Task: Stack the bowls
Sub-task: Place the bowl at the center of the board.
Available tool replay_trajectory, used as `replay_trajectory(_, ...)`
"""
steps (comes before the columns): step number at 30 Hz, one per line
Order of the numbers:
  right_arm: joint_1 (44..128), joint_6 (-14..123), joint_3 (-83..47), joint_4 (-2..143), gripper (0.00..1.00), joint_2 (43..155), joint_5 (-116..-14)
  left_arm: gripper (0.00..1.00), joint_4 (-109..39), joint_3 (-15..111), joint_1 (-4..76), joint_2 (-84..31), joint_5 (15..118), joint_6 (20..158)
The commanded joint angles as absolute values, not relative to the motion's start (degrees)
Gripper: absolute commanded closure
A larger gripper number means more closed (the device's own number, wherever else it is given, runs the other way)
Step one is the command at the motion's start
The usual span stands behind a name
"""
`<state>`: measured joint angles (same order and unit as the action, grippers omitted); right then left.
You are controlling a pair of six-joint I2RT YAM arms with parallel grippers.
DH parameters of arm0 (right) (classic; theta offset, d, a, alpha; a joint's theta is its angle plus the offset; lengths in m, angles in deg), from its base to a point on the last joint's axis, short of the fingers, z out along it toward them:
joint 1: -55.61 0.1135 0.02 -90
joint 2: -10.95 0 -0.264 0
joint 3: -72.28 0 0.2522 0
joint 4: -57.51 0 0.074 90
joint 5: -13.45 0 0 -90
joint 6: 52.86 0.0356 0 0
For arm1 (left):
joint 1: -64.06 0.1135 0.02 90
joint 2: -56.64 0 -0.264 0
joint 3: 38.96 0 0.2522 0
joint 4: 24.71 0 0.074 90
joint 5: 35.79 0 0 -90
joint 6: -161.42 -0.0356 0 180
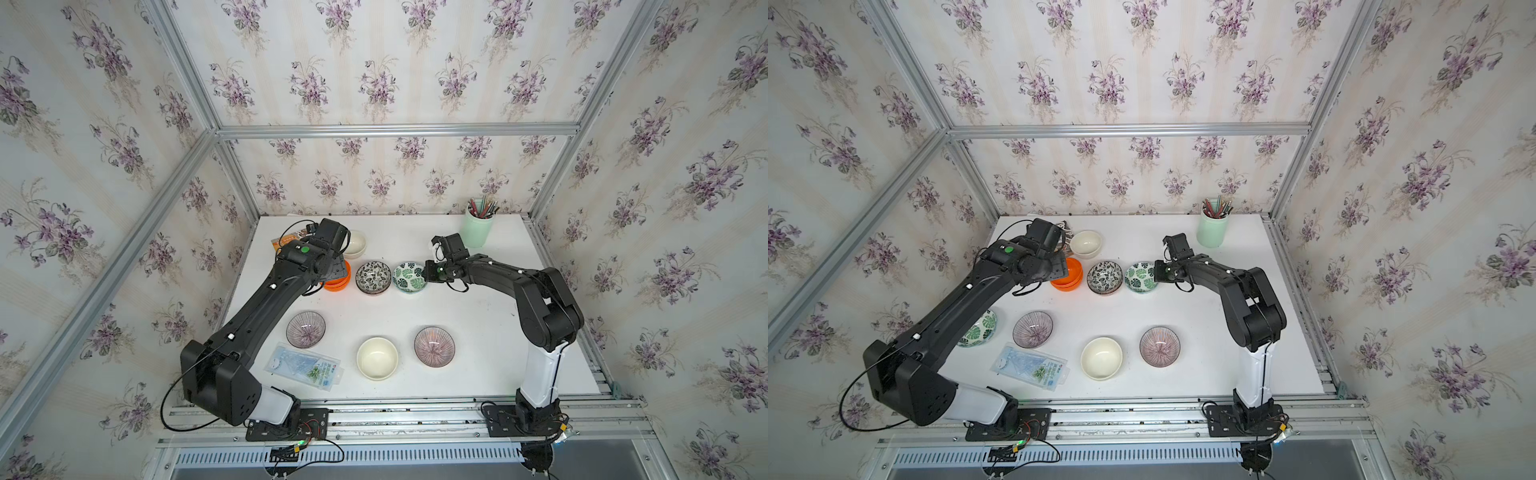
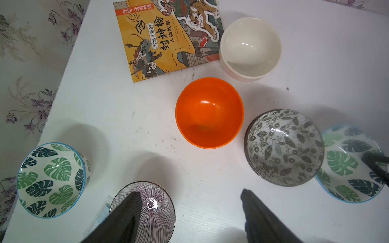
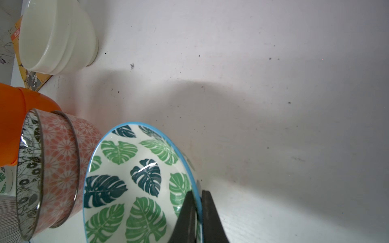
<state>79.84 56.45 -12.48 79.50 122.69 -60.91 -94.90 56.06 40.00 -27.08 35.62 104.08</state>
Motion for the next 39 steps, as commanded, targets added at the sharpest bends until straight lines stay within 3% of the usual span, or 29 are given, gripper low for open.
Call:
replay_trajectory(1,79.94,55.69,-12.08,79.48,1.00,122.81,-61.02,0.22,-94.70,56.19,40.27,-26.93,34.41,103.59)
replay_trajectory(23,79.86,55.41,-9.14,78.97,0.95,120.94,-63.60,0.22,-94.50,55.58,42.25,-26.65,35.65,104.04)
replay_trajectory(31,79.81,56.03,-6.83,76.56,0.73,117.96,-65.36,0.22,-95.20,55.01,44.41,-26.04,34.87,103.90)
replay_trajectory(39,79.76,56.08,-3.80,74.80,0.60,108.24,-68.16,0.22,-98.08,51.80,51.62,-22.69,33.62,106.77)
